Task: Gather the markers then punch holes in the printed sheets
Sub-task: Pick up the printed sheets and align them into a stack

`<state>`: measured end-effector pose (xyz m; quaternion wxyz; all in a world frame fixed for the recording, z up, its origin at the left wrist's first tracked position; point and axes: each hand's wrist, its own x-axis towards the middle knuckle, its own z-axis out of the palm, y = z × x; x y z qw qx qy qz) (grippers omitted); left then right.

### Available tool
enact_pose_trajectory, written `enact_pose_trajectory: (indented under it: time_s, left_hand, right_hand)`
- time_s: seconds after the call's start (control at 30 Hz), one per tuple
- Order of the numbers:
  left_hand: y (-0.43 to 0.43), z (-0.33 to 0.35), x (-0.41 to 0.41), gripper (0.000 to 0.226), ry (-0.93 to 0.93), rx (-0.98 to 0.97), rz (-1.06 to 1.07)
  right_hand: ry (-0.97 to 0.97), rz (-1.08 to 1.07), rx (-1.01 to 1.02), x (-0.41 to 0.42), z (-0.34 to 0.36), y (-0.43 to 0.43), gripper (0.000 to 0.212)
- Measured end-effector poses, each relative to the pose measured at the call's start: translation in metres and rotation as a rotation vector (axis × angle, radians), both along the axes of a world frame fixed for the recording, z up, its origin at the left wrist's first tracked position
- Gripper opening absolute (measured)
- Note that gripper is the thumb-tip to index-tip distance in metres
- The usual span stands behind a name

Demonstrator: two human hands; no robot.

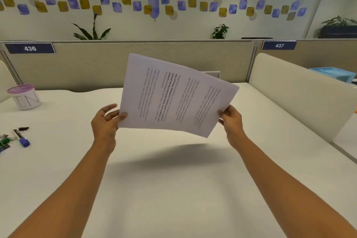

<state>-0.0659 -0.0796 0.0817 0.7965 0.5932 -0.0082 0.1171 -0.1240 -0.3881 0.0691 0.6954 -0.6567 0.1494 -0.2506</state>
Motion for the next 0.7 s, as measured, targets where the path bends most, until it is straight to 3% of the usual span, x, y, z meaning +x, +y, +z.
enact_pose_trajectory:
  time_s: [0.33,0.53,0.7]
  left_hand:
    - [-0.004,-0.016,-0.004,0.041,0.043,0.203,-0.014]
    - [-0.009,-0.025,-0.01,0.03,0.086,0.21,-0.099]
    - [-0.012,-0.017,-0.006,0.025,0.041,0.194,-0.087]
  right_hand:
    - [0.032,0.017,-0.106,-0.002,0.0,0.001,0.011]
    - [0.146,0.086,-0.123,-0.004,-0.017,0.007,0.018]
    - [0.131,0.061,-0.127,0.002,-0.01,0.008,0.015]
